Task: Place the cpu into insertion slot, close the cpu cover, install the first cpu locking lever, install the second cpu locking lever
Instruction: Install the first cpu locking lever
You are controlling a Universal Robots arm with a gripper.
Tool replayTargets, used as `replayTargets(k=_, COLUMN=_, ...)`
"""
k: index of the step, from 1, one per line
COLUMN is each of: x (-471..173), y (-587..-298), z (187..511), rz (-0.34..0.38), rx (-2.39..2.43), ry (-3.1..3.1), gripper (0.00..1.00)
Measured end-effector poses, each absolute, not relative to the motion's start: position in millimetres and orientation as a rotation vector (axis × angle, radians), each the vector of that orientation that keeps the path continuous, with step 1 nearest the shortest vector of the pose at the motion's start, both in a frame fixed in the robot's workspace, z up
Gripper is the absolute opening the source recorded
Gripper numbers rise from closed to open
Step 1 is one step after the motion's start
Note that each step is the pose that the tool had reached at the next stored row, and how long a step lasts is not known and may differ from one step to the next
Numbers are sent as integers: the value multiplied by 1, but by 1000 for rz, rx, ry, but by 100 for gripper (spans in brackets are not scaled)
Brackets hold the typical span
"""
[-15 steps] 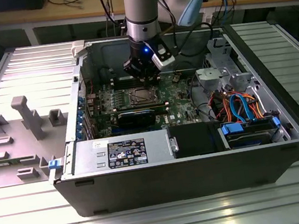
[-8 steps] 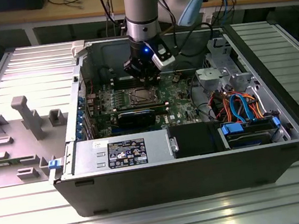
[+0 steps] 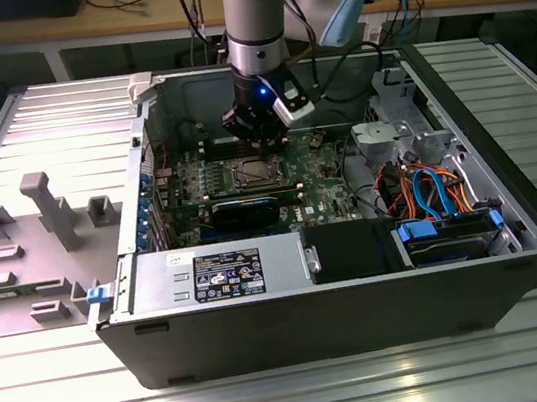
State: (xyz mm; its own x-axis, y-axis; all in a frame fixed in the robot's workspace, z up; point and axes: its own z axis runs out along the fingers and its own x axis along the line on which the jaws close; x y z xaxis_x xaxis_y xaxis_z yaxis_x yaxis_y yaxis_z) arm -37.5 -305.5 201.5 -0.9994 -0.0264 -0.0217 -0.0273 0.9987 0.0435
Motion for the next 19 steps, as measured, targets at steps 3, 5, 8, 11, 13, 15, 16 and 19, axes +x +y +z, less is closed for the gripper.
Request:
replayTargets(k=3, x=-37, y=-305, z=203, rz=86, rx=-41, ry=3119, gripper=11)
replayTargets(k=5, x=-37, y=-306, z=206, rz=85, rx=-42, ry=3120, gripper=11)
replayTargets(k=8, x=-37, y=-306, z=207, rz=84, rx=-42, ry=3119, gripper=11)
replayTargets(k=11, x=-37, y=-309, z=207, rz=83, rx=-42, ry=3120, gripper=11)
replayTargets(k=13, x=-37, y=-309, z=207, rz=83, rx=-42, ry=3120, gripper=11)
replayTargets(k=15, x=-37, y=-309, z=207, rz=83, rx=-42, ry=3120, gripper=11)
replayTargets(k=16, x=-37, y=-309, z=207, rz=82, rx=-42, ry=3120, gripper=11)
replayTargets(k=19, x=-37, y=-309, z=207, rz=82, rx=-42, ry=3120, gripper=11)
